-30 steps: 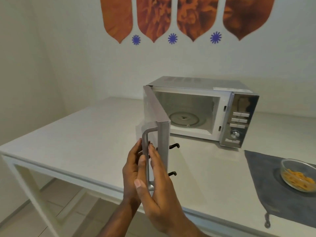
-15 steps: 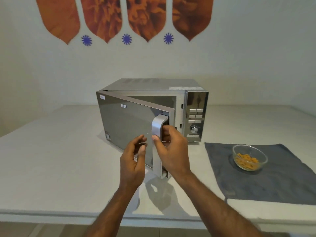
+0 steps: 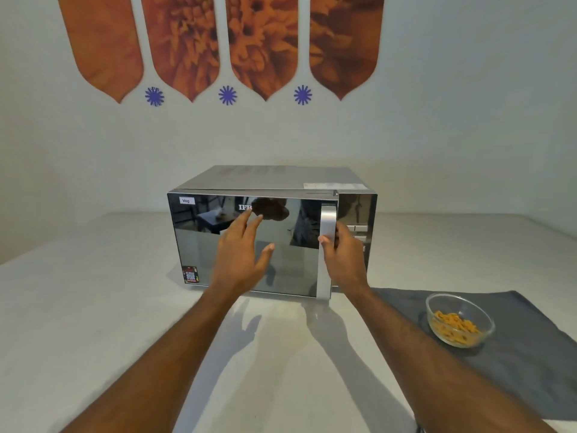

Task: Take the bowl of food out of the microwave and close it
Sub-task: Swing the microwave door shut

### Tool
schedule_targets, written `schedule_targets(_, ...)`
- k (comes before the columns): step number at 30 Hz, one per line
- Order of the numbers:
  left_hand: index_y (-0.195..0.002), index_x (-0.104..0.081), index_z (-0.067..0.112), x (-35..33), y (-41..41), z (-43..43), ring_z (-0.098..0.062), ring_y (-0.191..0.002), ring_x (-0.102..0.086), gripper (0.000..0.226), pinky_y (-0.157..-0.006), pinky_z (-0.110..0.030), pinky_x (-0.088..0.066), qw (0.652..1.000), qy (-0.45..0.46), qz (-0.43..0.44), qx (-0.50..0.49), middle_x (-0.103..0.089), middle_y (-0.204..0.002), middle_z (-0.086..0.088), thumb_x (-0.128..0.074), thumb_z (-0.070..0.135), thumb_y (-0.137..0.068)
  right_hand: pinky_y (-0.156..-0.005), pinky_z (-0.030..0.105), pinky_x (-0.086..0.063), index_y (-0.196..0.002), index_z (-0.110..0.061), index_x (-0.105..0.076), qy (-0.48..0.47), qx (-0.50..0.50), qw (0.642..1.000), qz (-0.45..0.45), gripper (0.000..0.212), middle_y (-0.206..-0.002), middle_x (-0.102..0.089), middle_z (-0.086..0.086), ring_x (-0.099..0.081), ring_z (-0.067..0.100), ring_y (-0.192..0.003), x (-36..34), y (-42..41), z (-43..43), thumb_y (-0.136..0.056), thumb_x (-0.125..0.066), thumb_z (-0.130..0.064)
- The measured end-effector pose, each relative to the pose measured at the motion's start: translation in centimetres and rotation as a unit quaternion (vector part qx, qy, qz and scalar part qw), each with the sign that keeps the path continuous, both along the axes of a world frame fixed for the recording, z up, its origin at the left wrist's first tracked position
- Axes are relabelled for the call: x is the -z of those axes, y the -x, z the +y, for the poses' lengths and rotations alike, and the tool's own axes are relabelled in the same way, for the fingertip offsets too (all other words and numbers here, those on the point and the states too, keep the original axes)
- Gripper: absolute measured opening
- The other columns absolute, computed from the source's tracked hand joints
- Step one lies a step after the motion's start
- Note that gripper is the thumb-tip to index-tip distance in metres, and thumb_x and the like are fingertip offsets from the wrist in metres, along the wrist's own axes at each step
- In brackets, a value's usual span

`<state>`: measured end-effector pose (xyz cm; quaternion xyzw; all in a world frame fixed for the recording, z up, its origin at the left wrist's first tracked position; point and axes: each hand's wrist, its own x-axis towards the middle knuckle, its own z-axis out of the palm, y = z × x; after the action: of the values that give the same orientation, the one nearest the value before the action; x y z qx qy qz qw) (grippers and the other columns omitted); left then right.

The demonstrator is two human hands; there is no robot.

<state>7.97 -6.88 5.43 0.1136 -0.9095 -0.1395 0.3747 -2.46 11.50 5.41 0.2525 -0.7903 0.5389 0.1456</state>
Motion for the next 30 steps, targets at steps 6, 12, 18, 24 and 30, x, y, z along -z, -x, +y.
schedule_targets(6, -0.158, -0.001, 0.024, -2.7, 4.2, -2.4, -0.025, -0.154, 0.013, 0.085, -0.123, -0.051, 0.004, 0.978, 0.149, -0.134, -0.049, 0.016, -0.167, -0.004, -0.036, 0.064, -0.092, -0.100, 0.046, -0.051, -0.135, -0.009, -0.049, -0.019, 0.014, 1.000, 0.008, 0.043, -0.132, -0.061, 0.013, -0.060, 0.032, -0.119, 0.0, 2.4, -1.0, -0.098, -0.054, -0.029)
schedule_targets(12, -0.155, 0.013, 0.024, -2.1, 6.8, -1.5, -0.030, -0.151, 0.024, 0.094, -0.117, -0.052, 0.015, 0.974, 0.153, -0.145, -0.084, 0.025, -0.164, -0.008, -0.034, 0.072, -0.088, -0.101, 0.044, -0.050, -0.138, -0.011, -0.046, -0.032, 0.011, 0.999, 0.015, 0.045, -0.136, -0.059, 0.013, -0.057, 0.032, -0.123, 0.2, 3.6, -1.5, -0.098, -0.053, -0.030)
schedule_targets(18, -0.155, 0.012, 0.025, -1.7, 7.0, -1.2, -0.030, -0.151, 0.023, 0.093, -0.120, -0.055, 0.009, 0.975, 0.143, -0.139, -0.095, 0.026, -0.164, -0.007, -0.033, 0.072, -0.088, -0.098, 0.043, -0.051, -0.137, -0.013, -0.045, -0.044, 0.010, 0.999, 0.016, 0.044, -0.135, -0.059, 0.012, -0.058, 0.031, -0.122, 0.3, 4.3, -1.5, -0.098, -0.054, -0.031)
schedule_targets(24, -0.157, 0.008, 0.025, -2.3, 7.4, -1.3, -0.031, -0.152, 0.020, 0.094, -0.119, -0.055, 0.007, 0.977, 0.128, -0.150, -0.084, 0.021, -0.166, -0.007, -0.033, 0.073, -0.087, -0.097, 0.041, -0.049, -0.135, -0.012, -0.046, -0.057, 0.010, 0.998, -0.007, 0.042, -0.134, -0.059, 0.012, -0.059, 0.033, -0.120, -0.5, 5.1, -1.8, -0.098, -0.054, -0.030)
schedule_targets(30, -0.157, 0.005, 0.027, -2.8, 7.3, -1.2, -0.030, -0.153, 0.016, 0.093, -0.120, -0.056, 0.004, 0.975, 0.125, -0.162, -0.087, 0.017, -0.167, -0.006, -0.033, 0.074, -0.087, -0.094, 0.039, -0.050, -0.133, -0.011, -0.047, -0.069, 0.002, 0.998, -0.007, 0.041, -0.131, -0.060, 0.013, -0.059, 0.032, -0.118, -0.6, 5.1, -1.4, -0.098, -0.053, -0.031)
